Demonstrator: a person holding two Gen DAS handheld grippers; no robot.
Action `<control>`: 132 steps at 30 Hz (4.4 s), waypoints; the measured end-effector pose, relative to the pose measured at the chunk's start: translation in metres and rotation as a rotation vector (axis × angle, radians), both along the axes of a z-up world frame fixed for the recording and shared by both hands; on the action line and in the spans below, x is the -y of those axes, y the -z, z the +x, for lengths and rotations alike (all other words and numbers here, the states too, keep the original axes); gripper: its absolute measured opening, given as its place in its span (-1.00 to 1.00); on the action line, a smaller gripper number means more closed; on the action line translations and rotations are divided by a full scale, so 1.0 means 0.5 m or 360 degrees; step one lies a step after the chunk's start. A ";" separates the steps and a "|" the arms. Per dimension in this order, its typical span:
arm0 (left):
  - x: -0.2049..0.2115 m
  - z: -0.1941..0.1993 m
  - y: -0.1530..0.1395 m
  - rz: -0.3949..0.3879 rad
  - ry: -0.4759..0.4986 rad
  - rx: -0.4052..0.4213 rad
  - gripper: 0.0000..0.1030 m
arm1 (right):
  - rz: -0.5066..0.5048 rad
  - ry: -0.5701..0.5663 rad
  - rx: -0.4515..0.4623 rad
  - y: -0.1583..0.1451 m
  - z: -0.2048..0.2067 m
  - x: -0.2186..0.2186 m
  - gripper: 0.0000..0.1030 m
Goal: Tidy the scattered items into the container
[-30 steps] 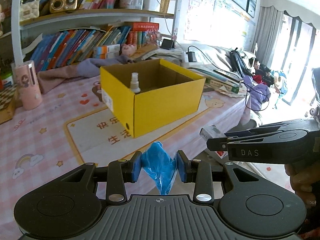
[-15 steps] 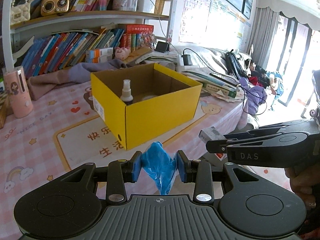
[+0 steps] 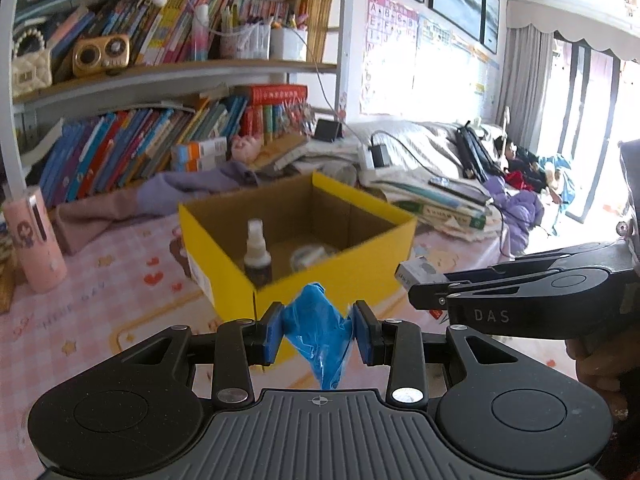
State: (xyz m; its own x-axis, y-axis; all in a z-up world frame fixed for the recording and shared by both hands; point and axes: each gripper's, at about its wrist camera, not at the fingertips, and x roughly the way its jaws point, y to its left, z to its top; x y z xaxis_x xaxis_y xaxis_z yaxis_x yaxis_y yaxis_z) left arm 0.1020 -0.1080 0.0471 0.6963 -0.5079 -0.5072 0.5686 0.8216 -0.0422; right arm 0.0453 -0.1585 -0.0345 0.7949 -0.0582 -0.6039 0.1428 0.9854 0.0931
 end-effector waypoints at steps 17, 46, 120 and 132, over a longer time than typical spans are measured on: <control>0.104 0.165 -0.008 0.0026 -0.0279 0.0061 -0.31 | -0.0053 -0.0268 0.0078 -0.036 0.237 0.130 -0.46; 0.192 0.272 0.095 0.0264 -0.0658 -0.0242 -0.26 | 0.0000 -0.0824 -0.0350 0.104 0.464 0.161 -0.45; -0.055 -0.210 0.048 0.0183 -0.1032 -0.0037 1.00 | -0.0015 -0.0526 -0.0066 0.054 -0.045 -0.032 0.67; -0.064 -0.220 0.051 0.0175 -0.1059 -0.0066 1.00 | -0.0027 -0.0552 -0.0069 0.053 -0.060 -0.039 0.71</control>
